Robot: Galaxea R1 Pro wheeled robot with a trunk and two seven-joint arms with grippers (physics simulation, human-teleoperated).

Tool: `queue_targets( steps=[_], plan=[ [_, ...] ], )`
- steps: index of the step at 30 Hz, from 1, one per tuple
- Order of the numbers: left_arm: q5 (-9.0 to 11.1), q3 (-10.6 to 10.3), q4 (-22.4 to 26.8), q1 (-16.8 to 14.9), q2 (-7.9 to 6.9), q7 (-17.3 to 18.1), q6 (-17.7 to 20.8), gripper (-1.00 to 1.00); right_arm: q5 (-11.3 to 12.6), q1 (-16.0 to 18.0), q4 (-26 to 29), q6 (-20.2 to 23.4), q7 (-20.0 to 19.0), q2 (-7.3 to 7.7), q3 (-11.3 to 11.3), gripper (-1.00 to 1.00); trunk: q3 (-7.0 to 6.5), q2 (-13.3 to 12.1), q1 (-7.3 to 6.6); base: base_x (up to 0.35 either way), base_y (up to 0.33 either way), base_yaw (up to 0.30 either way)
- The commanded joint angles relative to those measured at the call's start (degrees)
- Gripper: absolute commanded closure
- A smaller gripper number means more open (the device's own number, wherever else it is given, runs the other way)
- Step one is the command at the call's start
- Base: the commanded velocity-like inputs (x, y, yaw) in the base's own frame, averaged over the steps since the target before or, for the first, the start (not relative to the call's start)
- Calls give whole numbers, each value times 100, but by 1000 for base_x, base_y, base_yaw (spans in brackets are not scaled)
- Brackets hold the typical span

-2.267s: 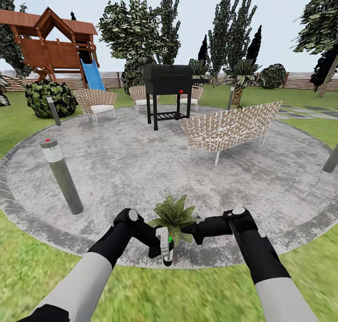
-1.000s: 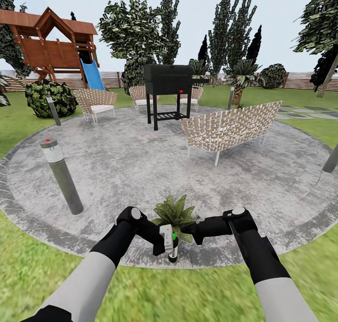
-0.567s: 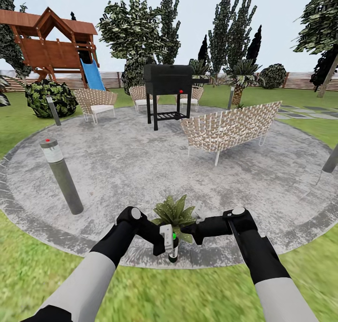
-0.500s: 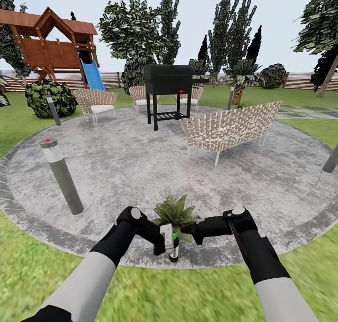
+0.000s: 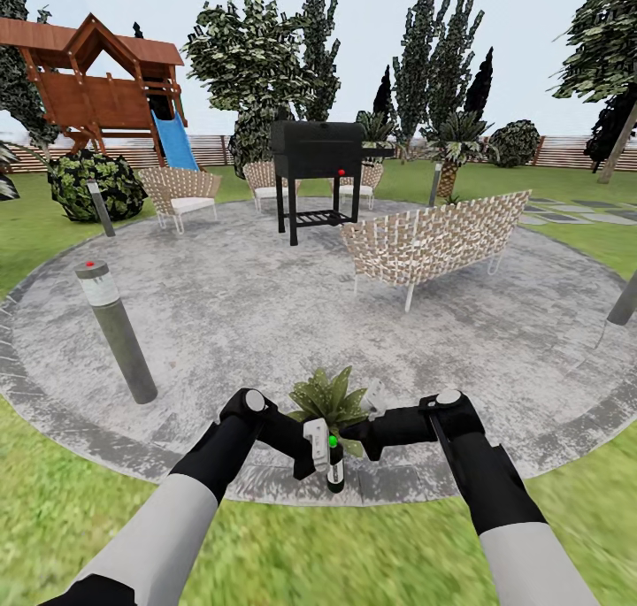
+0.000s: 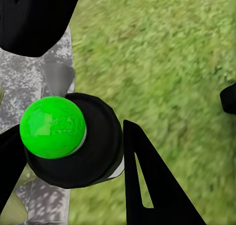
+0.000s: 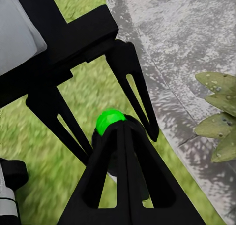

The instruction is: Pick up the pesticide atomizer in the garden and spray insectifuge to fully cover both potted plants in the garden.

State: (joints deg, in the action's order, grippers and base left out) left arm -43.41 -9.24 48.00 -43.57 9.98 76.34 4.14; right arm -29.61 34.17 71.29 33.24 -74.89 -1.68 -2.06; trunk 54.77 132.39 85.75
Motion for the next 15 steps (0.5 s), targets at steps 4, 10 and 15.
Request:
queue_targets(
  steps=[4,10,15],
  plan=[
    [-11,1,8,-2,2,15,43,100,-33,7,8,51,-35,-15,4,100,6,2,-1,0,0,0],
    [-10,1,8,-2,2,12,43,100,-32,6,8,51,-35,-16,4,100,6,2,-1,0,0,0],
    [-8,1,15,-2,2,12,43,100,-33,5,8,51,-35,-16,2,100,6,2,-1,0,0,0]
  ],
)
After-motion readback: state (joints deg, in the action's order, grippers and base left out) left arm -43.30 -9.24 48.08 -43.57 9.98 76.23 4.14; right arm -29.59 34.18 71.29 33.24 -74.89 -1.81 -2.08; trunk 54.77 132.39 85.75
